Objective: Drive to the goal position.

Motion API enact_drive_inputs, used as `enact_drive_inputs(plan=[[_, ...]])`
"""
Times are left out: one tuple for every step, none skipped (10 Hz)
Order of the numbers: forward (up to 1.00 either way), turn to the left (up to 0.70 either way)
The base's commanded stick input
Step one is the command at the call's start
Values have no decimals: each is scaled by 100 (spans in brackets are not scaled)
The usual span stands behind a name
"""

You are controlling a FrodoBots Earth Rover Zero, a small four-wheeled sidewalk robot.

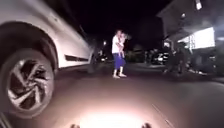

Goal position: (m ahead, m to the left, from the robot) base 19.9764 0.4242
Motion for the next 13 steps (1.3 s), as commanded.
enact_drive_inputs(plan=[[65,0],[5,0],[0,0],[0,0],[0,0],[0,0],[0,0],[0,0],[0,0],[0,0],[0,0],[3,0],[57,0]])
